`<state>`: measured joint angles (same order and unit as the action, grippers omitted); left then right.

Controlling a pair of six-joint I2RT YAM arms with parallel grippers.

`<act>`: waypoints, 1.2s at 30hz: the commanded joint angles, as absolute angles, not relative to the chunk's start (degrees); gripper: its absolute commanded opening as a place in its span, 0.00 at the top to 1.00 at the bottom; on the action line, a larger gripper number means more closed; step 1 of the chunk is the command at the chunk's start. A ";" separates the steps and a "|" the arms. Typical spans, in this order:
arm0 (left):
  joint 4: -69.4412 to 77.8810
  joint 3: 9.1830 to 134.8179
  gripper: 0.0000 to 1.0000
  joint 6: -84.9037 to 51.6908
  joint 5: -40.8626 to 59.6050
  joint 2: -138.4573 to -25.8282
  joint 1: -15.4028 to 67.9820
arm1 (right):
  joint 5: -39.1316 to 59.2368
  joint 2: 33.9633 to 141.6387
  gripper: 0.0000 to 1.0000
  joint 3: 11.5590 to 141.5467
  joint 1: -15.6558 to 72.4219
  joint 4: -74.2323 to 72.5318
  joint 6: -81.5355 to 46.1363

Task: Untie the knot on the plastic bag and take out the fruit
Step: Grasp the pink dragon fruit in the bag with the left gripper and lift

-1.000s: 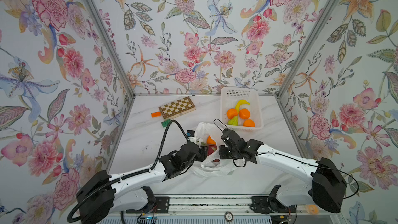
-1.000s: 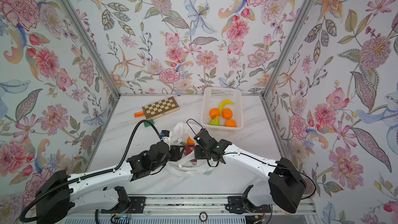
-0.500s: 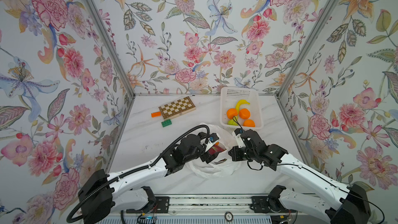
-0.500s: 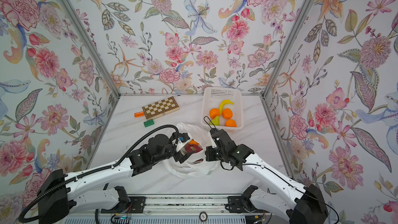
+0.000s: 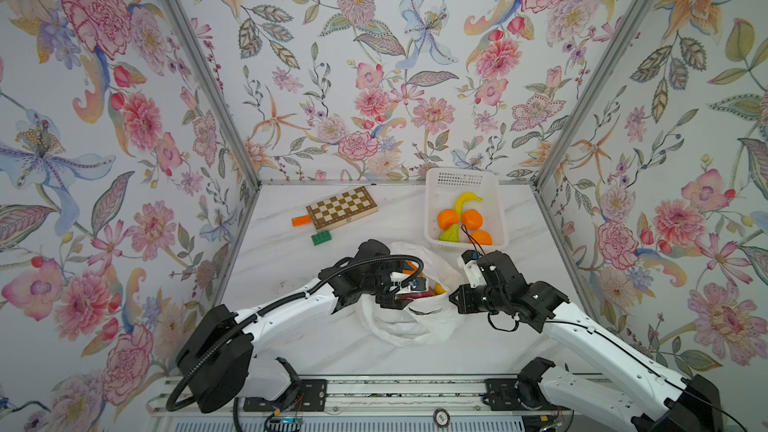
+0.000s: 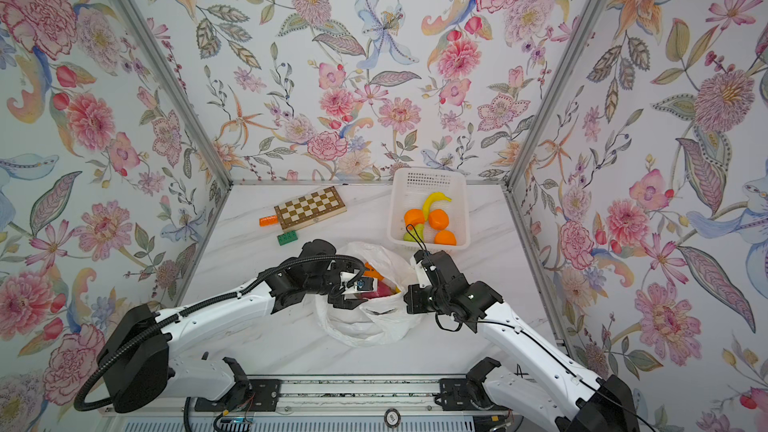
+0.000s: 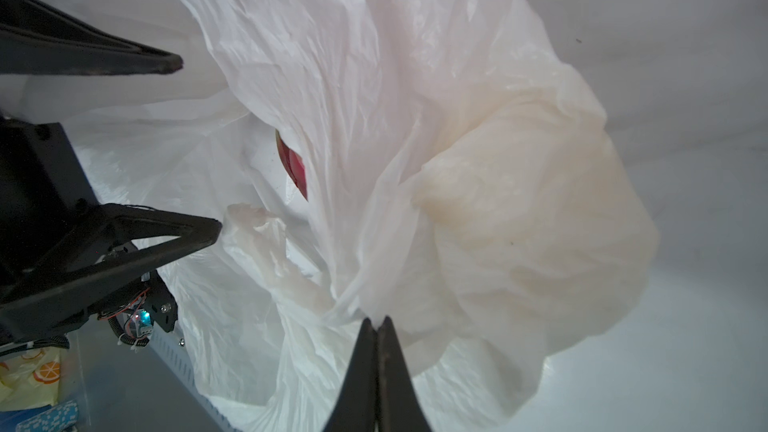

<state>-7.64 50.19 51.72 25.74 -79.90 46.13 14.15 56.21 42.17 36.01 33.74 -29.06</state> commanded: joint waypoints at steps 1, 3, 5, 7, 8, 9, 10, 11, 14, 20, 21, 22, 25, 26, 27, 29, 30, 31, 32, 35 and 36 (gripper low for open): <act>-11.49 52.16 0.20 58.12 29.65 -81.54 46.30 | 16.57 55.99 1.00 41.75 35.17 35.16 -27.86; -12.04 52.68 0.21 59.86 29.47 -83.10 46.78 | 17.08 56.24 1.00 41.75 34.75 35.16 -27.90; -12.96 53.57 0.22 61.73 28.57 -85.02 47.18 | 17.56 56.64 1.00 41.90 34.39 35.11 -28.08; -13.06 54.20 0.22 63.24 27.21 -86.89 47.59 | 17.90 57.08 1.00 42.03 34.33 35.16 -28.37; -12.76 54.30 0.22 64.02 26.01 -87.70 47.84 | 18.33 57.29 1.00 42.10 34.29 35.15 -28.61; -12.35 54.25 0.22 64.67 24.76 -88.24 47.98 | 18.81 57.52 1.00 42.10 34.28 35.17 -28.69; -11.75 54.11 0.22 65.38 23.62 -88.67 48.17 | 19.59 57.74 1.00 42.10 34.35 35.16 -28.64; -11.14 53.82 0.21 66.08 22.58 -88.93 48.13 | 20.09 57.92 1.00 42.02 34.29 35.32 -28.64; -9.95 53.36 0.19 68.57 19.40 -89.12 48.10 | 19.55 57.83 1.00 42.01 34.28 36.10 -28.48; -11.74 55.28 0.15 71.90 18.15 -94.32 48.47 | 19.65 56.73 1.00 42.63 32.35 37.10 -27.98; -12.11 55.54 0.14 72.21 18.32 -95.09 48.58 | 20.13 56.72 1.00 42.69 31.86 37.49 -27.56; -12.07 55.50 0.14 72.74 18.75 -95.77 48.75 | 20.65 56.74 1.00 42.79 31.82 38.11 -27.06; -10.28 55.38 0.13 72.57 18.71 -96.78 49.17 | 23.96 57.04 1.00 42.59 28.58 38.67 -24.46; -9.10 55.14 0.13 72.22 18.95 -96.93 49.50 | 25.16 57.25 1.00 42.18 28.17 38.54 -23.66; -7.05 54.94 0.13 71.63 19.33 -97.02 49.90 | 26.33 57.63 1.00 41.81 27.80 38.48 -22.90; -4.68 55.13 0.12 70.32 20.49 -97.64 50.44 | 28.03 58.76 1.00 41.75 27.69 38.42 -21.99; -4.49 55.64 0.12 69.80 21.19 -98.26 50.69 | 28.53 59.28 1.00 41.81 27.64 38.42 -21.97; -4.90 56.10 0.12 69.78 21.64 -98.96 50.98 | 28.71 59.58 1.00 41.84 27.60 38.46 -21.99; -5.13 56.37 0.12 69.77 21.74 -99.64 51.23 | 28.69 59.50 1.00 41.84 27.60 38.41 -22.02; -6.88 57.24 0.14 69.96 21.68 -102.03 51.92 | 28.17 58.47 1.00 41.44 27.60 38.43 -22.22; -7.64 57.56 0.16 69.81 21.32 -102.72 52.11 | 28.06 57.85 1.00 41.30 27.51 38.44 -22.32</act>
<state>-4.12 56.97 70.65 20.25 -99.94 51.07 27.03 59.00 42.17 27.92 36.91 -23.55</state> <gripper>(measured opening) 0.853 0.047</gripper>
